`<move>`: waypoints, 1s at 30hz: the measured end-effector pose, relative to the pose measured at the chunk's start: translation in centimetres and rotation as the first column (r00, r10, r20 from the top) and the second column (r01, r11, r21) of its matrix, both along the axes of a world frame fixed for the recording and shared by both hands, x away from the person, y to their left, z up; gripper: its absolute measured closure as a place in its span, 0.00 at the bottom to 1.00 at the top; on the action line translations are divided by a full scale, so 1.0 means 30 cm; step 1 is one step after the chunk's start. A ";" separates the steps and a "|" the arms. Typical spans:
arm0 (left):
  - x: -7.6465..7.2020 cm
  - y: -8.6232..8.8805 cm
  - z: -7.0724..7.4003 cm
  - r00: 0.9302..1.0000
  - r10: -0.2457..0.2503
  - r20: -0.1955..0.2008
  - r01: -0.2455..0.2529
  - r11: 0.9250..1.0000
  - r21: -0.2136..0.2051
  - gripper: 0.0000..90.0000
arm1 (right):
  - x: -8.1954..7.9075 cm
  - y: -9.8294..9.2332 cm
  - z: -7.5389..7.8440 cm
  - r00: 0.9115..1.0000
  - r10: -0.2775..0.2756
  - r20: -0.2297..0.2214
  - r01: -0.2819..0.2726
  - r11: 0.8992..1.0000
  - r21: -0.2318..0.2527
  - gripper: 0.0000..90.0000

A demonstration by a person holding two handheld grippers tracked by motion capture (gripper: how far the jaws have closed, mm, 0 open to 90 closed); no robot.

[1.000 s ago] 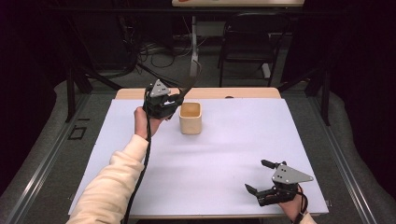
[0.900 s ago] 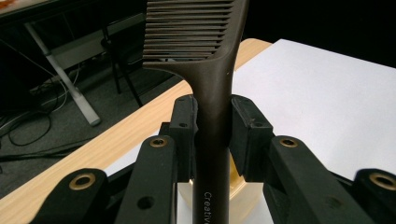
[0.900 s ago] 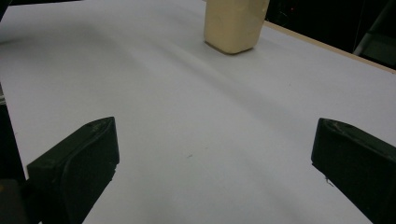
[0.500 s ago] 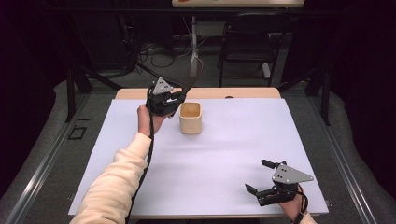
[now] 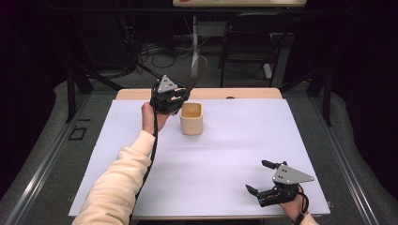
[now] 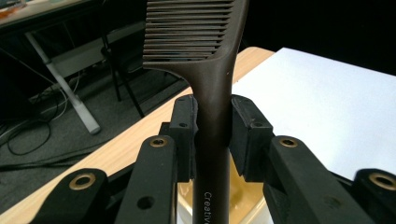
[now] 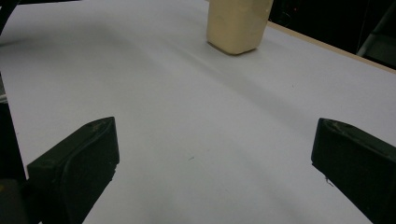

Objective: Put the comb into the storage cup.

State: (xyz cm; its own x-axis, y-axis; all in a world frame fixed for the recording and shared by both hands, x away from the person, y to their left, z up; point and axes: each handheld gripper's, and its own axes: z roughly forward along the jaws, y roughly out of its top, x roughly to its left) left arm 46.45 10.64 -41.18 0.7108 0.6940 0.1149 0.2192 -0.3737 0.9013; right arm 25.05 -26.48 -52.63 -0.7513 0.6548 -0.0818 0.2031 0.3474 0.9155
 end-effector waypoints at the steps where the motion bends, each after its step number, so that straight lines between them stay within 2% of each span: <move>1: 0.003 -0.003 0.003 1.000 -0.002 0.002 0.002 1.000 0.001 0.80 | 0.000 0.001 0.000 1.000 0.000 -0.002 0.000 1.000 0.000 0.00; 6: 0.012 -0.013 0.007 1.000 -0.006 0.011 0.006 1.000 -0.014 0.80 | -0.002 -0.004 0.000 1.000 -0.003 -0.001 0.003 1.000 0.000 0.00; 9: 0.018 -0.022 0.004 1.000 -0.006 0.018 0.006 1.000 -0.006 0.80 | -0.004 -0.007 0.002 1.000 -0.005 0.002 0.005 1.000 0.000 0.00; 12: 0.021 -0.026 0.002 1.000 -0.009 0.024 0.009 1.000 -0.025 0.80 | -0.004 -0.003 0.001 1.000 -0.003 0.000 0.003 1.000 -0.001 0.00; 19: 0.029 -0.038 -0.009 0.999 -0.023 0.035 0.024 0.999 -0.040 0.80 | -0.003 -0.004 0.000 1.000 -0.004 -0.002 0.004 1.000 0.001 0.00; 30: 0.041 -0.071 -0.023 0.998 -0.043 0.050 0.046 0.998 -0.046 0.80 | -0.002 -0.003 -0.001 1.000 -0.004 -0.003 0.004 1.000 0.001 0.00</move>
